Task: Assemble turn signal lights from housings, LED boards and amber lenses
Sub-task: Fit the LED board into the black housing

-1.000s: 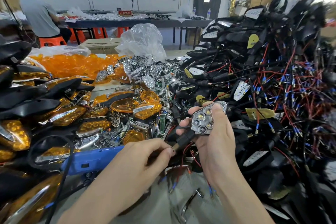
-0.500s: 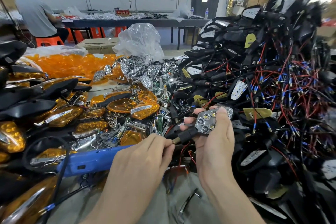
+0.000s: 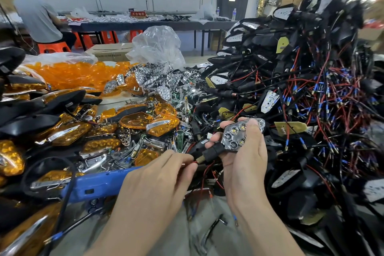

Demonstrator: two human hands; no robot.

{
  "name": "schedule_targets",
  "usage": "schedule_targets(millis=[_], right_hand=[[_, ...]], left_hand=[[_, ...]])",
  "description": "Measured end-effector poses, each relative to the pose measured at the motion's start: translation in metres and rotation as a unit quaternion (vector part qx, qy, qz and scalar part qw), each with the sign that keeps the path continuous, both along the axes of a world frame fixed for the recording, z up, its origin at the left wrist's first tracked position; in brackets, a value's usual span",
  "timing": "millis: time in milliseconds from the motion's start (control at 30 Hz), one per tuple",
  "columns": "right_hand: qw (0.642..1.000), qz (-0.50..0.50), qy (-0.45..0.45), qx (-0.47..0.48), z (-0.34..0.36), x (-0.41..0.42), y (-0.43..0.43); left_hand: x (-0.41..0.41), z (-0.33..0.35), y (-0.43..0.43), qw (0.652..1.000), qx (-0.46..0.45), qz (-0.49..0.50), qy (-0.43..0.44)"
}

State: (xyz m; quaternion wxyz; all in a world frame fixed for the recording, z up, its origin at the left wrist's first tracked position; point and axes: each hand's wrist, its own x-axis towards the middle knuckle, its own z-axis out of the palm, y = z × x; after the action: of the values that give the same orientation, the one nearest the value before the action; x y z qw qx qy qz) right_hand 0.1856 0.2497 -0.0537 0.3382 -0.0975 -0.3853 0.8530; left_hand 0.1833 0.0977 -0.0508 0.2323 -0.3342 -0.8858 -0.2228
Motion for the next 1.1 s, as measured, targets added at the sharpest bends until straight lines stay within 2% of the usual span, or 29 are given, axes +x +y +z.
schedule_targets(millis=[167,533,867,967,1100], right_hand=[[1.000,0.008,0.007,0.004,-0.001,-0.001,0.002],[1.000,0.024,0.017,-0.007,-0.004,-0.002,0.002],[0.999,0.038,0.002,-0.003,-0.002,-0.001,0.000],[0.998,0.054,0.006,0.026,-0.002,-0.001,-0.001],[0.985,0.124,-0.025,0.114,-0.007,-0.002,-0.012]], left_hand=[[-0.002,0.001,-0.007,0.999,-0.041,-0.018,-0.005],[-0.003,0.004,-0.008,0.998,-0.045,-0.046,0.014],[-0.003,0.001,-0.011,0.998,-0.044,-0.050,-0.018],[0.000,0.001,-0.011,0.997,-0.023,-0.049,-0.061],[0.001,0.002,-0.007,0.981,0.072,-0.061,-0.168]])
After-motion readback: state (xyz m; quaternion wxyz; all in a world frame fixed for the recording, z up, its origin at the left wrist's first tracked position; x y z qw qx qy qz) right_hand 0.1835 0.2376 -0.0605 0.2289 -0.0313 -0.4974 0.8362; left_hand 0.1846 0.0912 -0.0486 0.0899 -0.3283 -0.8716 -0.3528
